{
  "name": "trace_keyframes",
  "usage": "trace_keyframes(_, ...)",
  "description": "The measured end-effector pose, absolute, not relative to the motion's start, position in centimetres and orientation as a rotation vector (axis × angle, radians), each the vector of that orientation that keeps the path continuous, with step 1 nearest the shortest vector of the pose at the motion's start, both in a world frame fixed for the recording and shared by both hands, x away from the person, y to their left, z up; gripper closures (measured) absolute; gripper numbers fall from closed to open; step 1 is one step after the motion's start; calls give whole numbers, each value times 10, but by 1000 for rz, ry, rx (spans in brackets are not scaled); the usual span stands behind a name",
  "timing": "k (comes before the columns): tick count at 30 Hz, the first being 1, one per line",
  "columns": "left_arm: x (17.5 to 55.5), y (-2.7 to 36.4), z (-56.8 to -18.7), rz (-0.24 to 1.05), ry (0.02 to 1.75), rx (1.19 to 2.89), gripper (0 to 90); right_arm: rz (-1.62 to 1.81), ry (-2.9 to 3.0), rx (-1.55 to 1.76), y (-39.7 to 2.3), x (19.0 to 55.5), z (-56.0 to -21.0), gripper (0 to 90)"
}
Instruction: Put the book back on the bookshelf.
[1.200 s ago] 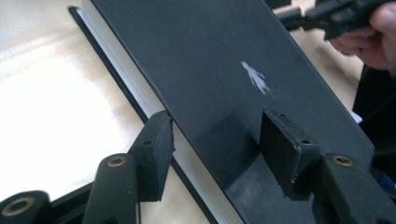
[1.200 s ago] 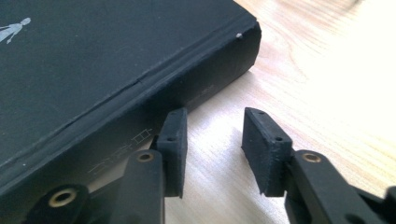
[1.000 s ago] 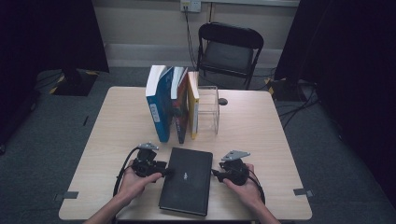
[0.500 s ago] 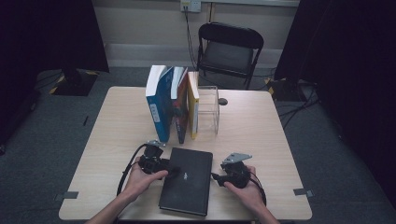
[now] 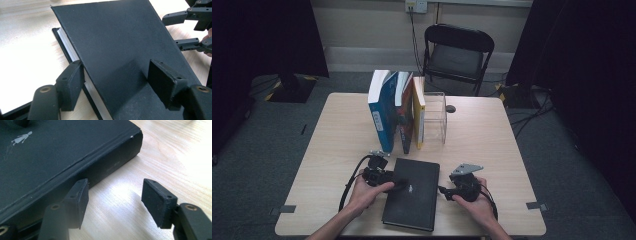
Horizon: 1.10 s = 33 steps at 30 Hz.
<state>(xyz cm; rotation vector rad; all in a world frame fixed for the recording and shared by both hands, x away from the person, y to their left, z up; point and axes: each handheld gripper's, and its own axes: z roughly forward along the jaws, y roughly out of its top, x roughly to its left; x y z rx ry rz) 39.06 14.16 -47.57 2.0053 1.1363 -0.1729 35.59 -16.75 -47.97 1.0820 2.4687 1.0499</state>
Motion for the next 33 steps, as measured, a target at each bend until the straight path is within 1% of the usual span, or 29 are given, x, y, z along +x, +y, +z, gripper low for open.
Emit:
trace_keyframes(2,390,142,-475,-173,1136,2004,289,1061,2472,1086,-168,356,-479,360)
trace_keyframes(5,391,146,-475,-198,1165,1975,349,1072,2478,1081,-169,355,-479,356)
trace_keyframes(6,392,148,-475,-223,1179,1954,356,1071,2477,1075,-169,355,-479,356)
trace_keyframes(11,392,150,-474,-240,1173,1940,353,1077,2478,1079,-169,355,-479,356)
trace_keyframes(16,390,155,-467,-290,1155,1853,358,1075,2476,1074,-169,355,-479,357)
trace_keyframes(21,386,156,-464,-285,1137,1872,362,1073,2474,1071,-169,355,-479,359)
trace_keyframes(24,384,157,-461,-316,1125,1853,363,1072,2474,1070,-169,354,-479,361)
trace_keyframes(27,382,160,-461,-344,1108,1873,369,1073,2474,1070,-169,355,-479,359)
trace_keyframes(33,379,163,-460,-385,1110,1815,376,1073,2473,1069,-169,355,-479,358)
